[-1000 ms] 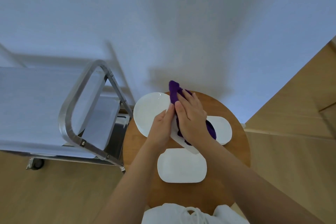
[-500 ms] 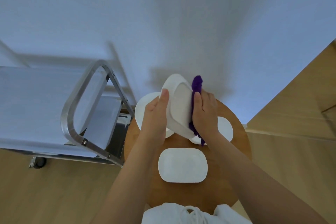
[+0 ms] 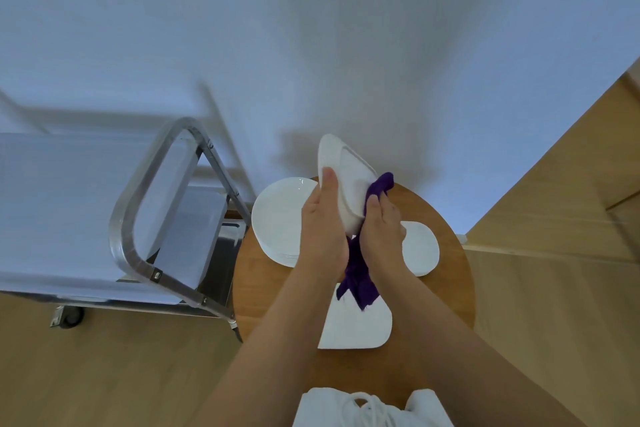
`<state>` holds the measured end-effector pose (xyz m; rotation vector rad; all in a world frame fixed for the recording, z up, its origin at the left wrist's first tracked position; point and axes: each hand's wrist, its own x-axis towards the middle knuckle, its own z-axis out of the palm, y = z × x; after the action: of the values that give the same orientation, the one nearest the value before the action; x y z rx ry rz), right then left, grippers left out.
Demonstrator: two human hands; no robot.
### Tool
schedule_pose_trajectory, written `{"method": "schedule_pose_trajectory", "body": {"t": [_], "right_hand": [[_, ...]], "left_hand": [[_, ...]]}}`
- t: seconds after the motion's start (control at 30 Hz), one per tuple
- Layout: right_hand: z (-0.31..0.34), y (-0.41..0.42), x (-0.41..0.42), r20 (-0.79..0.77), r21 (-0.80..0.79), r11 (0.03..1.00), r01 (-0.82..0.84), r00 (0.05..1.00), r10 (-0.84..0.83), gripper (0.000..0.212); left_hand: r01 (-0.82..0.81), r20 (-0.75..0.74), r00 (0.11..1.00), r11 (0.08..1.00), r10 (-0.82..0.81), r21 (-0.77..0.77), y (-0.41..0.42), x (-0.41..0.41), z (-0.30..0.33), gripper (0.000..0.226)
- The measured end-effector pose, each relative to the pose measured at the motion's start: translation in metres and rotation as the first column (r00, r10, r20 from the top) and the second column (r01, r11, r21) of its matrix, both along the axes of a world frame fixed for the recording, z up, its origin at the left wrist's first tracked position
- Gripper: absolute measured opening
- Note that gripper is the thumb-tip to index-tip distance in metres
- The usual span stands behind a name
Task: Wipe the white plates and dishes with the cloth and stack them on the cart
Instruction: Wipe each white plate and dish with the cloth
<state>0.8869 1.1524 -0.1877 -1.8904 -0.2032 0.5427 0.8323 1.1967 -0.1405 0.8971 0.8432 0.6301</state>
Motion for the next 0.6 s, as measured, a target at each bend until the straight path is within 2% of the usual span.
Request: {"method": "schedule_pose_trajectory", "body": {"t": [0.07, 0.13, 0.17, 0.27, 0.33, 0.4, 0.47, 0.53, 0.6], "right_hand": [[0.007, 0.006, -0.008, -0.144, 0.073, 0.997, 0.0, 0.989, 0.011, 0.043], [0.016, 0.009, -0.01, -0.411, 0.241, 0.97, 0.044, 0.91, 0.06, 0.046], [0.02, 0.008, -0.01, -0.475, 0.32, 0.946, 0.051, 0.873, 0.113, 0.044], [0.027, 0.004, -0.003, -0.349, 0.456, 0.883, -0.108, 0.891, 0.289, 0.029], [0.033, -0.001, 0.0, -0.34, 0.48, 0.867, -0.132, 0.883, 0.323, 0.034], [0.036, -0.003, 0.001, -0.459, 0.482, 0.874, -0.062, 0.832, 0.312, 0.052], [0.037, -0.007, 0.004, -0.58, 0.478, 0.878, 0.031, 0.762, 0.288, 0.045], [0.033, -0.012, 0.008, -0.529, 0.412, 0.911, 0.007, 0.816, 0.233, 0.03], [0.028, -0.019, 0.012, -0.454, 0.358, 0.934, -0.02, 0.87, 0.193, 0.02]], "left_hand": [[0.054, -0.036, 0.998, 0.997, -0.052, 0.063, -0.003, 0.0, -0.002, 0.042], [0.114, -0.118, 0.989, 0.977, -0.094, 0.18, -0.007, -0.001, -0.004, 0.043], [0.142, -0.167, 0.981, 0.955, -0.101, 0.26, -0.008, -0.002, -0.007, 0.041], [0.274, -0.265, 0.951, 0.838, -0.162, 0.472, -0.006, -0.009, -0.014, 0.027], [0.373, -0.34, 0.917, 0.757, -0.21, 0.537, -0.003, -0.015, -0.019, 0.035], [0.457, -0.391, 0.88, 0.705, -0.27, 0.542, -0.002, -0.021, -0.023, 0.043], [0.573, -0.461, 0.814, 0.623, -0.354, 0.533, -0.001, -0.025, -0.025, 0.052], [0.646, -0.558, 0.757, 0.513, -0.339, 0.565, 0.002, -0.029, -0.025, 0.056], [0.645, -0.608, 0.75, 0.49, -0.259, 0.586, 0.005, -0.034, -0.027, 0.046]]}}
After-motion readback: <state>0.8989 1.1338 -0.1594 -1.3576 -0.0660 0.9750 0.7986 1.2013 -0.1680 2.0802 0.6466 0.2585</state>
